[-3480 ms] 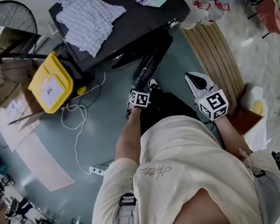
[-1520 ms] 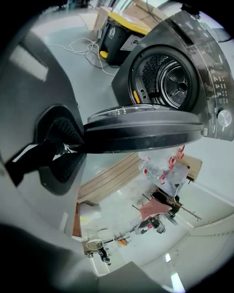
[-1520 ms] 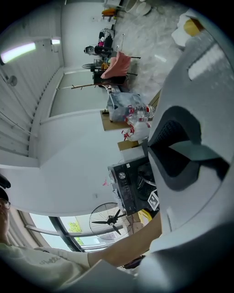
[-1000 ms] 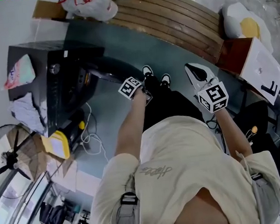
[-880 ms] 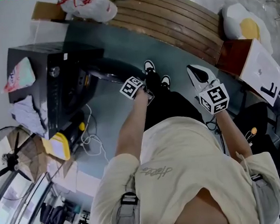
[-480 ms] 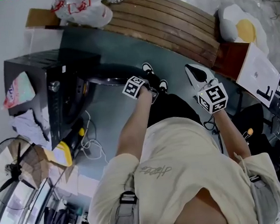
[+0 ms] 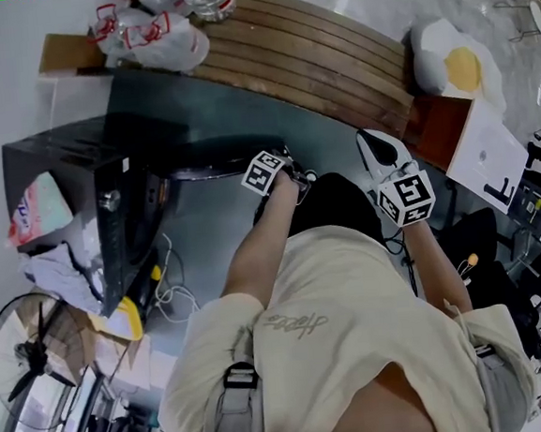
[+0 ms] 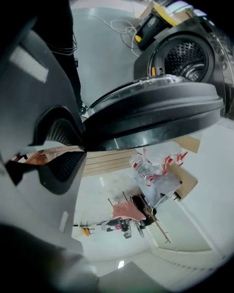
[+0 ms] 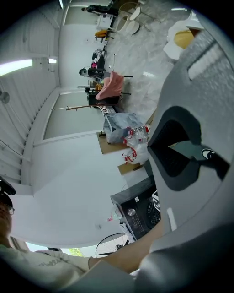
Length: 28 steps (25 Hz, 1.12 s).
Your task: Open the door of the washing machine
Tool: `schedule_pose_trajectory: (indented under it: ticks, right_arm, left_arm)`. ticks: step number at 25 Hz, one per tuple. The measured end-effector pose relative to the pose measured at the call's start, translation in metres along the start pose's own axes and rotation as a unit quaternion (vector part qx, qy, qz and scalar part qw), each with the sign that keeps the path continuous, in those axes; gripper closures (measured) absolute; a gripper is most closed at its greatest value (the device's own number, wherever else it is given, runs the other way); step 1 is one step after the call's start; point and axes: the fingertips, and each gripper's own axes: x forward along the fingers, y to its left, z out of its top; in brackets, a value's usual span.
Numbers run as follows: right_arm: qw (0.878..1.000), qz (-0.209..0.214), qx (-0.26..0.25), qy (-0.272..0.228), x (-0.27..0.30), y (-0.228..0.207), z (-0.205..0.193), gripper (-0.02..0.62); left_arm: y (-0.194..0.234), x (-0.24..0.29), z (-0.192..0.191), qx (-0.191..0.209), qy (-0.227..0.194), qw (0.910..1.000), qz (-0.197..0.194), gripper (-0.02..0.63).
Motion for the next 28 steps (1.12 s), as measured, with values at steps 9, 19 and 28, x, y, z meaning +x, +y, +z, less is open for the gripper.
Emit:
schedule_pose_trajectory:
  ticks: [9,19,28]
  right_arm:
    - [1.0,0.024,0.001,0.006,0.03,-0.026,0.025,0.594]
    - [0.993,0.103,0.046,0.047,0.104,-0.081,0.048,0.594]
    - [0.99,0.134,0.013,0.044,0.166,-0.11,0.088,0.594]
  left_arm:
    - [-0.043,0.022,0.019,0.076,0.05,0.9958,0.004,0.591]
    - [-0.088,0.027,0.067,0.012,0.028,0.9995,-0.012,0.591]
    - [-0.119,0.031,0.131,0.037,-0.001,0.9987,-0.033,0.589]
